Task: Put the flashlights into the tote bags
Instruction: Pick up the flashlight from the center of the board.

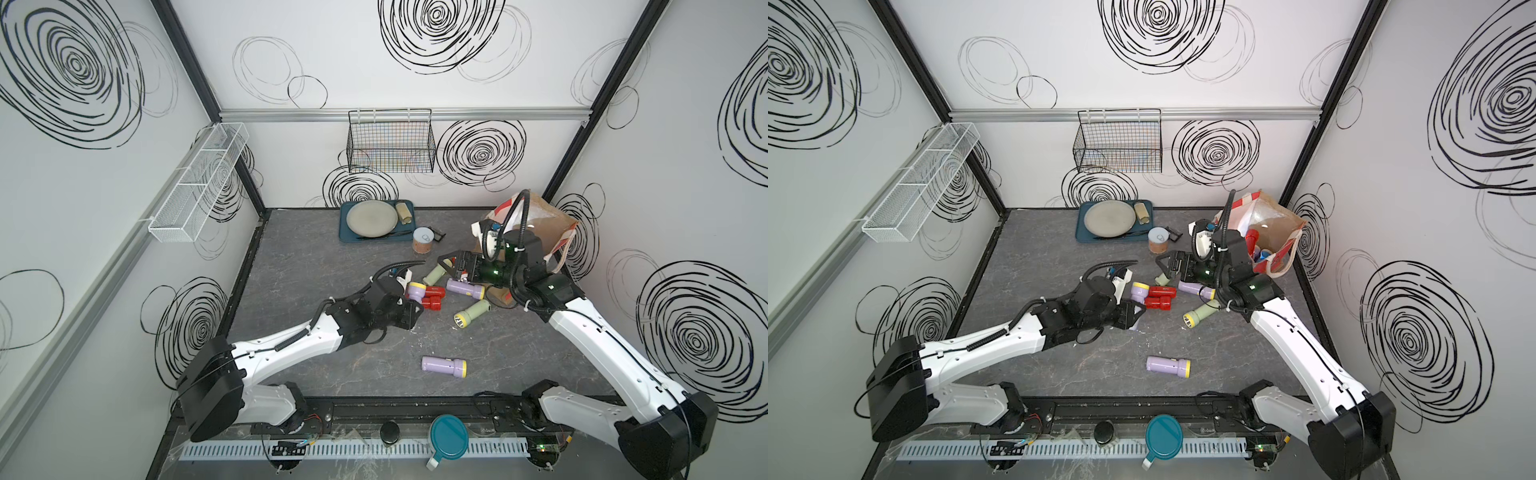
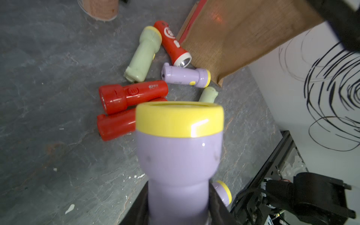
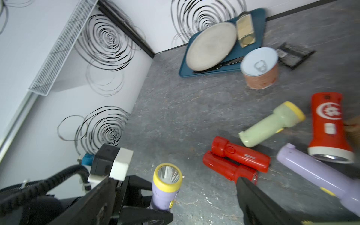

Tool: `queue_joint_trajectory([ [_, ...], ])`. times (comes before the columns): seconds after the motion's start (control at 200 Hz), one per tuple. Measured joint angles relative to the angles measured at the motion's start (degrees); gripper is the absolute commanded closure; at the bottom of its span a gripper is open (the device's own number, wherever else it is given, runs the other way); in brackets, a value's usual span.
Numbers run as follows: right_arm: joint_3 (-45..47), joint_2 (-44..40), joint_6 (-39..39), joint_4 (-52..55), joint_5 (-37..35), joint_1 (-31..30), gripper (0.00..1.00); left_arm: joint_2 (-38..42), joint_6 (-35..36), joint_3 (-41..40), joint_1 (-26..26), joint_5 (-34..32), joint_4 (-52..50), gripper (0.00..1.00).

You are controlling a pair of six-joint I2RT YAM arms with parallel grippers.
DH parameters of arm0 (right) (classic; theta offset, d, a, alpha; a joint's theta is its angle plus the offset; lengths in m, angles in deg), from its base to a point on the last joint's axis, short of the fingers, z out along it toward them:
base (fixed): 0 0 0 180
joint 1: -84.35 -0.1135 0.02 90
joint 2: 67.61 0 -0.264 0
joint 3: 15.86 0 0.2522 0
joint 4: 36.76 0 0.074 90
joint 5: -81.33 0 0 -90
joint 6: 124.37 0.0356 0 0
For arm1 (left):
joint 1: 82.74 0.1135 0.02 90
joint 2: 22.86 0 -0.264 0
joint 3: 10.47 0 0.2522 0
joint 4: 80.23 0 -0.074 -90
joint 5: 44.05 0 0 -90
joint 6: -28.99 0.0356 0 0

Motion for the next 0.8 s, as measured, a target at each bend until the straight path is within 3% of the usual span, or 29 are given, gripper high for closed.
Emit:
queue_joint_trajectory([
  [0.285,2.25,0.9,2.67,-9.97,12.17,-0.24,0.0,0.02,0.04,5.79,3.85,4.61,4.98,0.95],
  [0.801,4.2,4.5,9.25,-21.0,13.55,-2.12,0.01,0.02,-1.75,7.3,3.93,9.75,11.76,0.99],
])
